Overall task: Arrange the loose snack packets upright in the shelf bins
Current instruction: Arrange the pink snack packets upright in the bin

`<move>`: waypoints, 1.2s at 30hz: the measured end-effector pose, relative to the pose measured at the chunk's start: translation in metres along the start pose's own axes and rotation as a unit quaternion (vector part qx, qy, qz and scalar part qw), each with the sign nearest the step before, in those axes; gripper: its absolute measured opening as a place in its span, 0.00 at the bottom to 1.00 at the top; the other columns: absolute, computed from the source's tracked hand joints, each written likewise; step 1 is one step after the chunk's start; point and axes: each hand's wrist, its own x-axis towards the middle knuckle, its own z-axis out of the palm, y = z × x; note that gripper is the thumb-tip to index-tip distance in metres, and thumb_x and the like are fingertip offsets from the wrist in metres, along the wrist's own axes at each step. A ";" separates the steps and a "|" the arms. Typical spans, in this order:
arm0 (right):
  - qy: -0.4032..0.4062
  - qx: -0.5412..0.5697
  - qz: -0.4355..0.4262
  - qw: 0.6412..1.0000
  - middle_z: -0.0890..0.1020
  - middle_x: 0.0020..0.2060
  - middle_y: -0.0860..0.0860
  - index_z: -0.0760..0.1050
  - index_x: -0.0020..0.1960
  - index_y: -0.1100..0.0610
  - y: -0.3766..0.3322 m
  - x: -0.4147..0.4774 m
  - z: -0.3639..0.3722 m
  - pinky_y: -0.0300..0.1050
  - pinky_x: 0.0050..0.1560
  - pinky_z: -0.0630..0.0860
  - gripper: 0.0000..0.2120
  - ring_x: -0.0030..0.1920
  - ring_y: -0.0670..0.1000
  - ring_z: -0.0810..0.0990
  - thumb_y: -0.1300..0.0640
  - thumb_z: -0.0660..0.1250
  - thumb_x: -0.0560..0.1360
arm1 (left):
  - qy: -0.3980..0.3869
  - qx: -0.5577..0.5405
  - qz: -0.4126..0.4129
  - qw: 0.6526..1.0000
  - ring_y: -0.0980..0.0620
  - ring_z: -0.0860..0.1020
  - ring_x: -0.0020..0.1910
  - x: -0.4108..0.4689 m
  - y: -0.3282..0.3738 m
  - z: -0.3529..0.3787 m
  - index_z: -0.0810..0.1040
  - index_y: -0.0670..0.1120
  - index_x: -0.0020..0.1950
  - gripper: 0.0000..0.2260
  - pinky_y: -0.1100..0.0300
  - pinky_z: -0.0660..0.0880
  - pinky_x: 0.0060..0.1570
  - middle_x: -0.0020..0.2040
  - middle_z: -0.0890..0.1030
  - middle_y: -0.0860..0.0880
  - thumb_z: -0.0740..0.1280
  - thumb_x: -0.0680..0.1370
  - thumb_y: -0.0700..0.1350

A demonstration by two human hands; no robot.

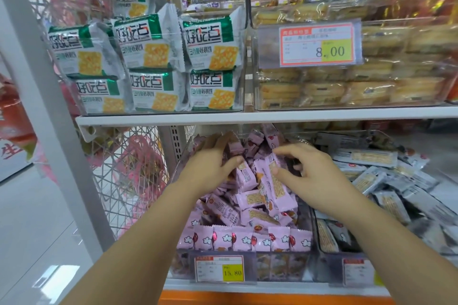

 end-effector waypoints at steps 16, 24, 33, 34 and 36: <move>0.021 -0.029 -0.009 0.999 0.73 0.47 0.38 0.77 0.50 0.45 -0.012 -0.029 -0.013 0.23 0.39 0.65 0.12 0.44 0.33 0.71 0.57 0.71 0.69 | 0.051 -0.067 0.017 0.996 0.54 0.75 0.58 -0.091 0.004 -0.032 0.76 0.53 0.65 0.14 0.63 0.67 0.57 0.61 0.76 0.55 0.65 0.79 0.48; -0.026 0.051 -0.091 0.994 0.76 0.51 0.40 0.79 0.53 0.49 -0.046 -0.030 0.019 0.23 0.46 0.66 0.13 0.48 0.32 0.72 0.60 0.70 0.70 | 0.136 -0.101 -0.103 0.980 0.55 0.75 0.55 -0.103 -0.037 -0.042 0.79 0.49 0.61 0.11 0.63 0.67 0.51 0.58 0.79 0.53 0.65 0.79 0.43; -0.003 0.055 -0.072 0.996 0.78 0.49 0.45 0.79 0.58 0.55 -0.096 0.046 0.103 0.32 0.50 0.68 0.14 0.49 0.40 0.76 0.56 0.69 0.73 | 0.133 -0.116 -0.118 0.977 0.52 0.77 0.57 -0.107 -0.062 -0.038 0.79 0.49 0.61 0.12 0.60 0.71 0.55 0.59 0.80 0.52 0.65 0.78 0.42; -0.006 0.034 -0.064 0.997 0.80 0.54 0.51 0.78 0.60 0.56 -0.097 0.052 0.110 0.34 0.52 0.68 0.15 0.54 0.48 0.77 0.56 0.69 0.74 | 0.132 -0.119 -0.117 0.977 0.52 0.77 0.57 -0.108 -0.063 -0.037 0.79 0.49 0.61 0.12 0.59 0.72 0.56 0.59 0.80 0.52 0.65 0.78 0.41; -0.028 0.000 -0.051 0.998 0.80 0.57 0.56 0.76 0.63 0.58 -0.098 0.060 0.118 0.38 0.53 0.70 0.17 0.55 0.53 0.78 0.56 0.68 0.75 | 0.121 -0.122 -0.115 0.978 0.51 0.77 0.57 -0.108 -0.066 -0.036 0.78 0.50 0.61 0.12 0.57 0.73 0.57 0.59 0.80 0.52 0.64 0.78 0.43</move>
